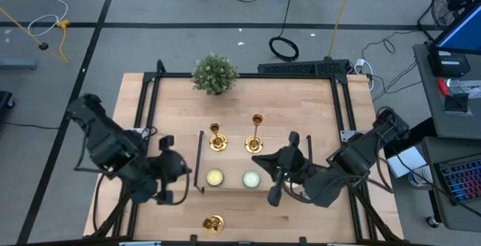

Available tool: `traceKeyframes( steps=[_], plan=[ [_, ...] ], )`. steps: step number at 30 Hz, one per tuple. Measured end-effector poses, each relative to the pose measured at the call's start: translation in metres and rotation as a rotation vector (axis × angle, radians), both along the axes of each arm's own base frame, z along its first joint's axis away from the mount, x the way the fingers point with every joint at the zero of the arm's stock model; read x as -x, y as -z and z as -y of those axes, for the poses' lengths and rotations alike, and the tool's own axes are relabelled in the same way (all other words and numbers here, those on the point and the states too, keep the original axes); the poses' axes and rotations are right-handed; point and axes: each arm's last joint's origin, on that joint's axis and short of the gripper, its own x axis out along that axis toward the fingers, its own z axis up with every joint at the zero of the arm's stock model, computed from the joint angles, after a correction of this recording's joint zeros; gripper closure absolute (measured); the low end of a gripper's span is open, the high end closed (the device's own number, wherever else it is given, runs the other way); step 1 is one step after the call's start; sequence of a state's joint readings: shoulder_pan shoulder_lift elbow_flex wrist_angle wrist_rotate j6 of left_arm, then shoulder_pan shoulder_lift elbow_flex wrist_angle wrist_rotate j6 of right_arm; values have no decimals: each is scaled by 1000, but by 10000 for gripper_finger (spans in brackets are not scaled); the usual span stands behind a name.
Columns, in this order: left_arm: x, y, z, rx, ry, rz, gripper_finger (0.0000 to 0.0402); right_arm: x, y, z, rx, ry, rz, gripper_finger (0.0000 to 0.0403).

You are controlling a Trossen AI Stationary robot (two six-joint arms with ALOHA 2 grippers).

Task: Pick & Place candle stick holders
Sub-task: Put the candle holder on the shelf aligned with the other candle holder

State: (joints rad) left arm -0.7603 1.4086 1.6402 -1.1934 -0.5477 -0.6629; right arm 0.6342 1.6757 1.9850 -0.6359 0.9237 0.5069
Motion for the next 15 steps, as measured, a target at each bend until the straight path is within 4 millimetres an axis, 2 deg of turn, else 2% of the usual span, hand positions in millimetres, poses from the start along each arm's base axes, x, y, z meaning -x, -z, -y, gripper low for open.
traceKeyframes(
  steps=[9,15],
  plan=[
    [27,12,34,195,176,-148,398,-2,-3,0,4,-4,24,403],
    [48,38,69,337,253,-200,397,-4,-3,3,-11,8,28,403]
  ],
)
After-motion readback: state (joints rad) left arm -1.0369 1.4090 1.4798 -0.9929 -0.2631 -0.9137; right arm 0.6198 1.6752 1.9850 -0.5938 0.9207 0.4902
